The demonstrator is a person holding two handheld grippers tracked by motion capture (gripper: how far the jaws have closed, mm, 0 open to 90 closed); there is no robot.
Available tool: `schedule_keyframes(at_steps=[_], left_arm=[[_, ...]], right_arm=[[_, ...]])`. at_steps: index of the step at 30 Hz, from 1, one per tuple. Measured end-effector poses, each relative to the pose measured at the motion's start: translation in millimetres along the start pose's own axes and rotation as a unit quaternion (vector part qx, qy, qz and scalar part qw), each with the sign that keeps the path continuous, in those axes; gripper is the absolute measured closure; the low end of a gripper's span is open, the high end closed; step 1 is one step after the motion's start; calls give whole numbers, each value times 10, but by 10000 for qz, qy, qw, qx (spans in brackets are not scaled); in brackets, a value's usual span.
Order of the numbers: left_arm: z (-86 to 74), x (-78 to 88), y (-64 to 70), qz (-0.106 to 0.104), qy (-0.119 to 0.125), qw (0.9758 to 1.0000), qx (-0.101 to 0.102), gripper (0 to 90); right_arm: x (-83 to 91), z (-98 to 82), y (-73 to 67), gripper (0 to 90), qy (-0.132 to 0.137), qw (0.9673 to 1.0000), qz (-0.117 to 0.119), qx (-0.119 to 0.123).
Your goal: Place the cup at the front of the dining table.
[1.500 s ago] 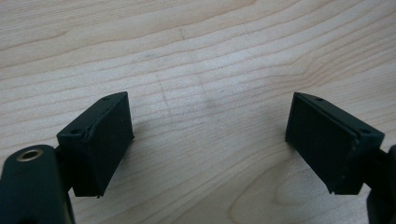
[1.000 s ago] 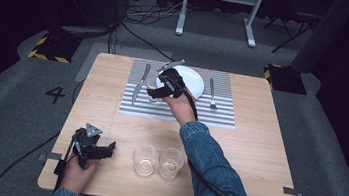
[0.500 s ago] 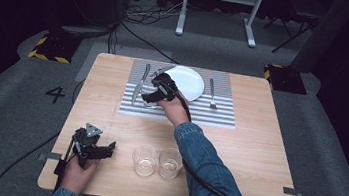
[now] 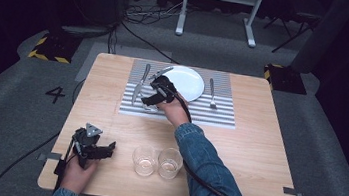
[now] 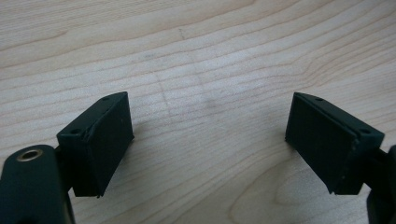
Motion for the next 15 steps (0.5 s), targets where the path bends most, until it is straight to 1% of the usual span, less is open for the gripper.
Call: schedule_keyframes(at_steps=[3,4,6,7,10,11,12,13,14,15], left_arm=[[0,0,-1,3,-1,10000,-5,151],[1,-1,2,-2,13,10000,14,151],[1,-1,0,-1,2,10000,-7,151],[2,0,-2,4,-2,10000,-10,151],[5,-5,3,5,33,10000,24,151],[5,-4,1,7,28,10000,13,151],[4,-3,-1,9,16,10000,1,151],[4,-3,-1,10,16,10000,-6,151],[4,-3,-3,18,5,10000,-19,151],[5,-4,-3,22,13,10000,-20,151]], right_arm=[[19,-21,17,184,-106,9999,-15,24],[16,-27,19,181,-65,10000,47,9],[40,-40,19,172,-107,9999,26,66],[46,-38,9,167,-44,9999,35,103],[95,-34,-9,152,-30,10000,4,51],[125,-38,-5,153,-88,9999,-69,70],[137,-38,-10,153,-7,10000,-47,49],[157,-39,-11,153,24,10000,-43,31],[192,-46,-8,151,-36,10000,-68,30],[213,-46,-9,151,39,10000,-55,20]])
Point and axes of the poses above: each handheld gripper's, and its own axes: x roughly backward along the jaws, z roughly out of its top, y roughly to its right, the point moved 4 cm from there along -x, roughly forward along the jaws, and after that the axes turned 11 degrees about -y, right-handed, at the moved point
